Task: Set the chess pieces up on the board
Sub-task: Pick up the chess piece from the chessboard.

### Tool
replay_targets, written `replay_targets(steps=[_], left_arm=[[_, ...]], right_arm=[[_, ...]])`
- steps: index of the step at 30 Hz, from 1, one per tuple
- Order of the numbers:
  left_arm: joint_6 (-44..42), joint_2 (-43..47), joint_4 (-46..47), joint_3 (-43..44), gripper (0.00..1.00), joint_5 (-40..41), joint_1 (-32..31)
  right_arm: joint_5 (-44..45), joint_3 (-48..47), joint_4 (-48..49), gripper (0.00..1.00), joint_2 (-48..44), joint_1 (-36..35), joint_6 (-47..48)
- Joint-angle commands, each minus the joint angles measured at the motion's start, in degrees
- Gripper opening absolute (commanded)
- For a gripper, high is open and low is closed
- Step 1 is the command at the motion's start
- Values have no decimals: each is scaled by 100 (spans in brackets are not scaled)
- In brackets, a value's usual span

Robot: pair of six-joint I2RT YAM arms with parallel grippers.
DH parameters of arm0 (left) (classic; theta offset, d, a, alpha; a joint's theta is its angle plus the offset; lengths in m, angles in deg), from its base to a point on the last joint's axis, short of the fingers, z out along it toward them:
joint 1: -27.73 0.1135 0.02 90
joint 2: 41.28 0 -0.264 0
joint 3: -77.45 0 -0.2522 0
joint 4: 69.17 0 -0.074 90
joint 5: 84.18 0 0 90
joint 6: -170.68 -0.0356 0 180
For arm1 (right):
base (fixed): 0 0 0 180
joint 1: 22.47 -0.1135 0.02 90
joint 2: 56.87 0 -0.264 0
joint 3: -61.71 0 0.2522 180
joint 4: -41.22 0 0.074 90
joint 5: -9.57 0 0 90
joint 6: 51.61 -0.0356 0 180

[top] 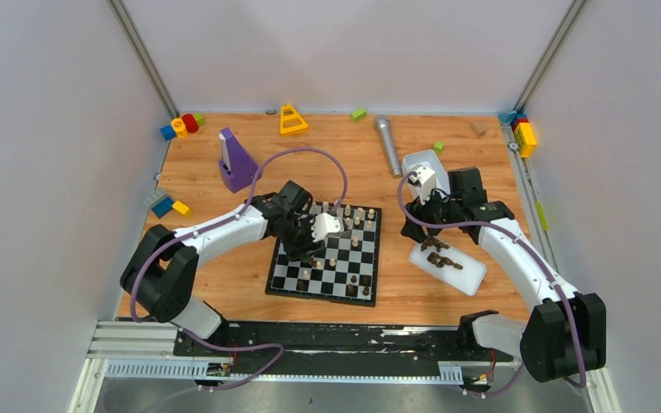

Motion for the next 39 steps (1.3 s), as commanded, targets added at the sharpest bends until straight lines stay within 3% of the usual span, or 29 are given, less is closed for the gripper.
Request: replay_targets(steps=[1, 20, 32, 39], left_arm=[[-176, -55, 86, -51, 54, -185, 18], [-214, -377, 197, -71, 49, -197, -209], [-272, -239, 56, -78, 19, 99, -216], [-258, 1, 58, -100, 10, 313, -133]], right_arm=[[-3, -11, 47, 60, 13, 27, 106], [13, -18, 26, 60, 66, 32, 106], [23, -38, 14, 60, 145, 33, 117], [14, -47, 10, 60, 156, 31, 108]])
